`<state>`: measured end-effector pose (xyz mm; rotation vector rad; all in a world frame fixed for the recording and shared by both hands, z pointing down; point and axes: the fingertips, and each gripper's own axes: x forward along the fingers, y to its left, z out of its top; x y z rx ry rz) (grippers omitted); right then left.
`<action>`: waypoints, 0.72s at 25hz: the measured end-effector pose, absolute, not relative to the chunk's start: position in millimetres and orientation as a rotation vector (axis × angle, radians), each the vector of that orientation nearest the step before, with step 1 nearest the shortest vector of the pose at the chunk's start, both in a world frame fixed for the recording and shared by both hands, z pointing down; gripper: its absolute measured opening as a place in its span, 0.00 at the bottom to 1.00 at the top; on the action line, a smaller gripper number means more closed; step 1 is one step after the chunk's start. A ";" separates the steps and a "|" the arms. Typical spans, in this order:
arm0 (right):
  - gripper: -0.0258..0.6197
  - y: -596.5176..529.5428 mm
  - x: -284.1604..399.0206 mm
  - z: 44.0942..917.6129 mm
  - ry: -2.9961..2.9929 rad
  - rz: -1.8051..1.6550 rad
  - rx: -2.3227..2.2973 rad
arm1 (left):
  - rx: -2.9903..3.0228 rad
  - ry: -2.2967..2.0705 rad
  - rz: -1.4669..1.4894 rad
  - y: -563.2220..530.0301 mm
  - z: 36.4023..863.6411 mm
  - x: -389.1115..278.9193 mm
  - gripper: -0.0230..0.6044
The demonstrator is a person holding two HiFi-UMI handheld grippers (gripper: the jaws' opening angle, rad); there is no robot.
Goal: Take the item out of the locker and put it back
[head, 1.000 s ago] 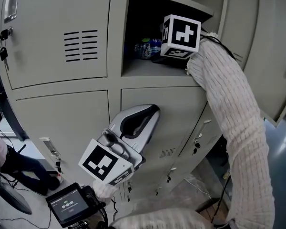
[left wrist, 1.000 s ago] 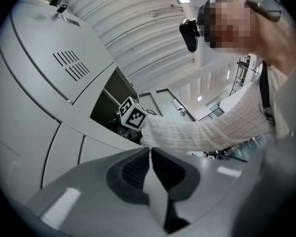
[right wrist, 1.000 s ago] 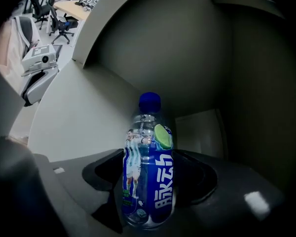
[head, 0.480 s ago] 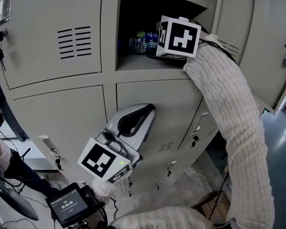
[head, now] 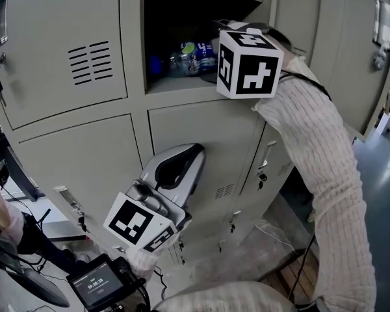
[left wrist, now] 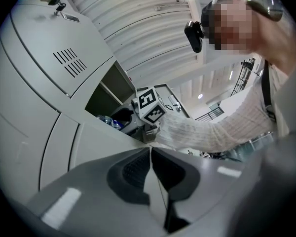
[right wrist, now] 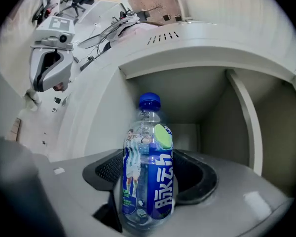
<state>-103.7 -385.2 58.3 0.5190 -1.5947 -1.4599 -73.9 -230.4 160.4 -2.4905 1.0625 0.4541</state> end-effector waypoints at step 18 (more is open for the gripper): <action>0.53 -295.1 -77.2 25.9 -1.941 -1.668 0.658 | -2.450 1.086 0.445 -220.1 149.1 -71.6 0.05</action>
